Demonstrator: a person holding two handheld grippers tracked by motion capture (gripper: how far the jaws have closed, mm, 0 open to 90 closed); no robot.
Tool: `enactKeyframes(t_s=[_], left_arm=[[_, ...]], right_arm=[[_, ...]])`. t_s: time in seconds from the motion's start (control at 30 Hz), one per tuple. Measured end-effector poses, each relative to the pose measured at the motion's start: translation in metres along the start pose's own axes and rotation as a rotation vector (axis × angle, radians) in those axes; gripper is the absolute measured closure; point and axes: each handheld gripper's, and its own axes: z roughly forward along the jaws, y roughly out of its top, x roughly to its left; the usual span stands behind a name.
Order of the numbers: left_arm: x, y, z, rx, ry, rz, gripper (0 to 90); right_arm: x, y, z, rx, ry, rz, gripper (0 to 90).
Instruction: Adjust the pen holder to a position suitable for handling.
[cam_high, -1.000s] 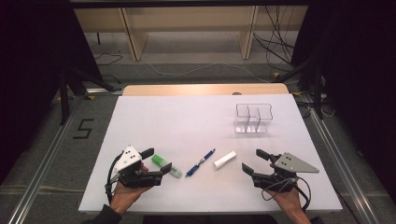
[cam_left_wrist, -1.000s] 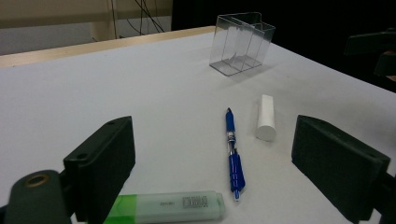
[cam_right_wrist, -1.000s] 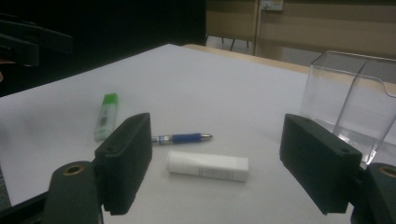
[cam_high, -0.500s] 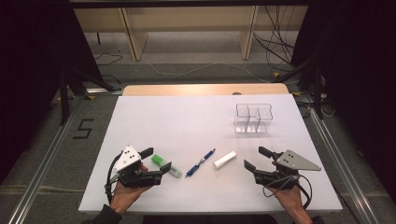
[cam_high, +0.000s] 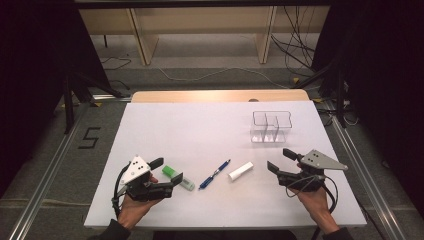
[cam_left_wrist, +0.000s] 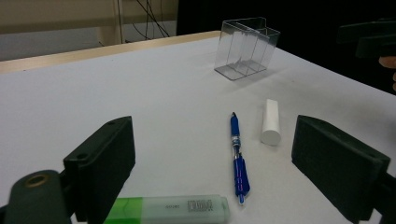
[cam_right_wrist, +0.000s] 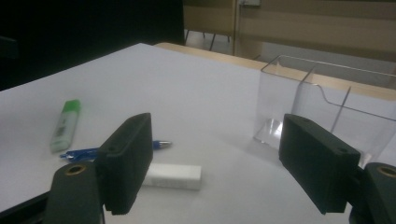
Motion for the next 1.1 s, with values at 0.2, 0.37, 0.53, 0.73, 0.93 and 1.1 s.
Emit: enactKeyframes(t_s=[0.2, 0.37, 0.53, 0.73, 0.93, 1.1], left_arm=[[0.001, 0.000, -0.001, -0.004, -0.001, 0.000, 12.9], [0.001, 0.000, -0.001, -0.007, 0.002, -0.002, 12.9], [0.001, 0.000, -0.001, -0.009, -0.001, 0.000, 12.9], [0.001, 0.000, -0.001, -0.007, -0.001, -0.001, 12.9], [0.000, 0.000, 0.000, -0.006, -0.001, -0.003, 12.9], [0.002, 0.000, -0.001, -0.004, 0.000, 0.000, 12.9]], right_arm=[[-0.019, 0.014, 0.007, -0.003, -0.041, 0.009, 28.3], [-0.038, 0.022, 0.019, 0.038, -0.080, 0.008, 33.2], [-0.056, 0.023, 0.030, 0.057, -0.123, 0.048, 40.6], [-0.071, 0.024, 0.033, 0.061, -0.213, 0.092, 57.8], [-0.088, 0.027, 0.038, 0.069, -0.287, 0.126, 74.6], [-0.104, 0.025, 0.043, 0.075, -0.312, 0.151, 89.5]])
